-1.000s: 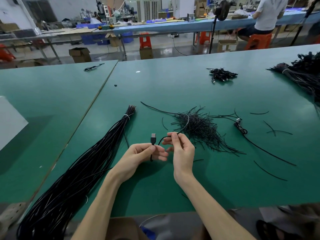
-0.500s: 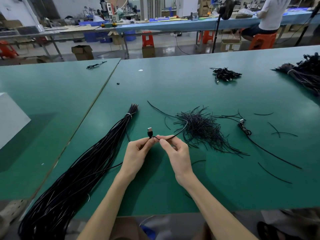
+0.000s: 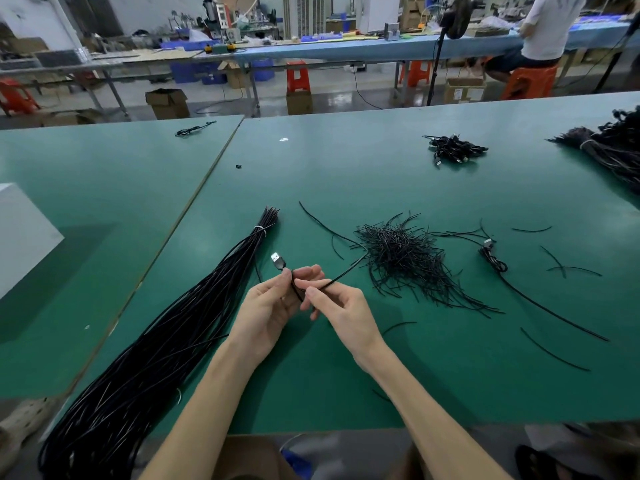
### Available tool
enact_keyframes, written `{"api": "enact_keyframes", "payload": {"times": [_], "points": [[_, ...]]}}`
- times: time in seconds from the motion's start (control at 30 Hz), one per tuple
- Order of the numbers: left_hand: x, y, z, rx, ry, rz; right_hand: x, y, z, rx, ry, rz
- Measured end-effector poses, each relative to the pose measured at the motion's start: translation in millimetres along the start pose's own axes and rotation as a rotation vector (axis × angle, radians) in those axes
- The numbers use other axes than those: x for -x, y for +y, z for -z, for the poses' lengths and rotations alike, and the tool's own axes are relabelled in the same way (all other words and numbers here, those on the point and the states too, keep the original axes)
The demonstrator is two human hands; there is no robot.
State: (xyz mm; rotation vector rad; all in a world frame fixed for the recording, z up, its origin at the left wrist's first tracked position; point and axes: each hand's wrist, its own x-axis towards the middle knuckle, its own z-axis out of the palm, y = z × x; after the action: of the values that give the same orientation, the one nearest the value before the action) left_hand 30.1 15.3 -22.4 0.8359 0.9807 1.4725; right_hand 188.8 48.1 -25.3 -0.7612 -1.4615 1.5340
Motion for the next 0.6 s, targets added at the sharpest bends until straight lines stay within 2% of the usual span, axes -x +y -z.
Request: {"api": "enact_keyframes", "payload": {"times": [0.1, 0.27, 0.6], "points": [[0.7, 0.8, -6.3, 0.151, 0.000, 0.075, 0.4, -1.1, -1.3, -0.027, 0.003, -0.002], [-0.7, 1.3, -6.5, 0.212, 0.005, 0.104, 0.7, -1.6, 0.2, -0.028, 0.015, -0.021], [-5.2, -6.8, -0.4, 0.289, -0.137, 0.038, 2.1, -7.2, -0.3, -0.070, 0.139, -0.063]]}}
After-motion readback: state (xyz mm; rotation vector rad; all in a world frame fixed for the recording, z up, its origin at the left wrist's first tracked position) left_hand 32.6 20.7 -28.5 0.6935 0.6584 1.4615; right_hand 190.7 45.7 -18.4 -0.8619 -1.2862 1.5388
